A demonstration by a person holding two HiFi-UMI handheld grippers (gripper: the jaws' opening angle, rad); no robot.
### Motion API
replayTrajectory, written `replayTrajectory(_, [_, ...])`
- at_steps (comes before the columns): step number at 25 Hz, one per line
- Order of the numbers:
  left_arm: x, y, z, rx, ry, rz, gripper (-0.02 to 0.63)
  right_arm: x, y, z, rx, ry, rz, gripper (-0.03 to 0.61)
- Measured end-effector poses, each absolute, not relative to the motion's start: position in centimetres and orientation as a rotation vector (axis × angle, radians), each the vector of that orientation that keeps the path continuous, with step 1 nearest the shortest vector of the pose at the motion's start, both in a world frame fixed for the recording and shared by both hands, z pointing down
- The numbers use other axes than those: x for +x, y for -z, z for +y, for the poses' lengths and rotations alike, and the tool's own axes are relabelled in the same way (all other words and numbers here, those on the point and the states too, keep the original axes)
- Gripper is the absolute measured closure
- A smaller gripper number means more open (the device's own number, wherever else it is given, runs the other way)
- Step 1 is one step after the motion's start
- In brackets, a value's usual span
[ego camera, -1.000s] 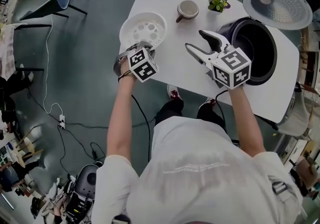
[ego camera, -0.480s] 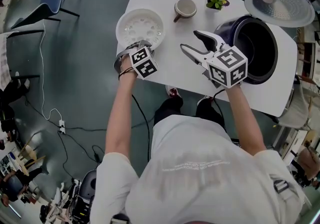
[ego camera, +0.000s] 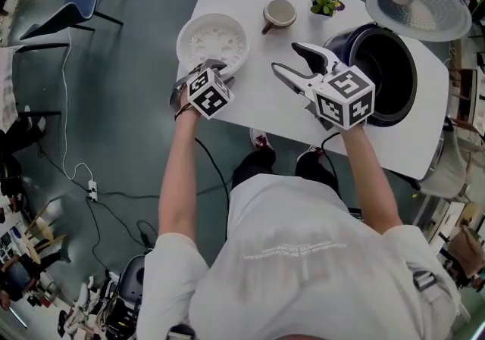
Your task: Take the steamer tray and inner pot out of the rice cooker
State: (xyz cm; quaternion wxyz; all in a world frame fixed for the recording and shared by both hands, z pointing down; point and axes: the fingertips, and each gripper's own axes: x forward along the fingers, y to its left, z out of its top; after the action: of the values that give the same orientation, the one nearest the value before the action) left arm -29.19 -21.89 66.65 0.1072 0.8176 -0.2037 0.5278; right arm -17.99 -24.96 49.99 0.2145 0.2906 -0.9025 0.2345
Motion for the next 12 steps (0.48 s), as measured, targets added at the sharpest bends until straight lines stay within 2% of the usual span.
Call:
replayTrajectory(4, [-28.4, -63.5, -22.4, 2.433, -1.326, -0.728, 0.448, -16.6, -48.7, -24.8, 0.828, -0.623, -2.531, 0.288])
replayTrajectory(12, [-27.6, -54.5, -24.6, 2.507, -1.064, -1.063, 0.448, -13.0, -43.8, -24.9, 0.902, -0.524, -2.583, 0.288])
